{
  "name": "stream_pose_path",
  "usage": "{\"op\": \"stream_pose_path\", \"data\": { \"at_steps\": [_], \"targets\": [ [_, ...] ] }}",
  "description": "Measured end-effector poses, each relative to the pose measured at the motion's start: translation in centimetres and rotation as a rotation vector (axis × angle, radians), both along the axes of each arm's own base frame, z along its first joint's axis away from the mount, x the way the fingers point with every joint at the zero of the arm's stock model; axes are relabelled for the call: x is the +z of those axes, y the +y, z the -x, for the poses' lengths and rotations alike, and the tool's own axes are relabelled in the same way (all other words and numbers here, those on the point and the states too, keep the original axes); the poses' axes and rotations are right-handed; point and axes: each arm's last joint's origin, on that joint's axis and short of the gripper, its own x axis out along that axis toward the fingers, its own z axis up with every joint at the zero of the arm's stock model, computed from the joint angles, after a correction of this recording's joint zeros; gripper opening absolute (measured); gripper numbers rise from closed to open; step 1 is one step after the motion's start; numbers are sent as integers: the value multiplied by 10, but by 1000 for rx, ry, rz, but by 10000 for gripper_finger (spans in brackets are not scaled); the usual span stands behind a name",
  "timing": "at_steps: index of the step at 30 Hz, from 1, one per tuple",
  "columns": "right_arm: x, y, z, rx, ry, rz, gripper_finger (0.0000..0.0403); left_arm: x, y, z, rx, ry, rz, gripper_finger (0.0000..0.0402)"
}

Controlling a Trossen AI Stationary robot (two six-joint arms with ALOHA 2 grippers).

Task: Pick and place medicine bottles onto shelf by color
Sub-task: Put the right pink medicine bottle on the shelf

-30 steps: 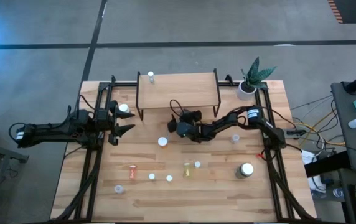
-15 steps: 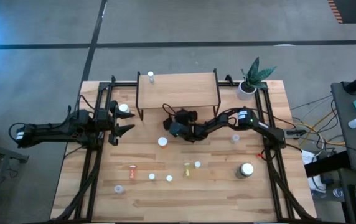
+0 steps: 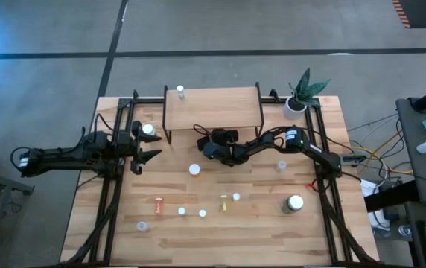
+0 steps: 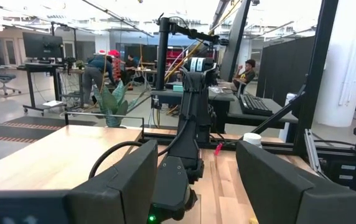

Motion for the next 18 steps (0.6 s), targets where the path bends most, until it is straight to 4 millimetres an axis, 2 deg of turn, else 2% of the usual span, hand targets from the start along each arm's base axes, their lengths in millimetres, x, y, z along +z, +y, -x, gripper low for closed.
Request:
{"op": "stream_pose_path", "data": {
  "at_steps": [10, 18],
  "targets": [
    [-2, 2, 0, 22, 9, -19, 186, 1, 0, 1, 0, -7, 0, 203],
    [1, 7, 0, 42, 22, -24, 142, 1, 0, 2, 0, -14, 0, 203]
  ]
}}
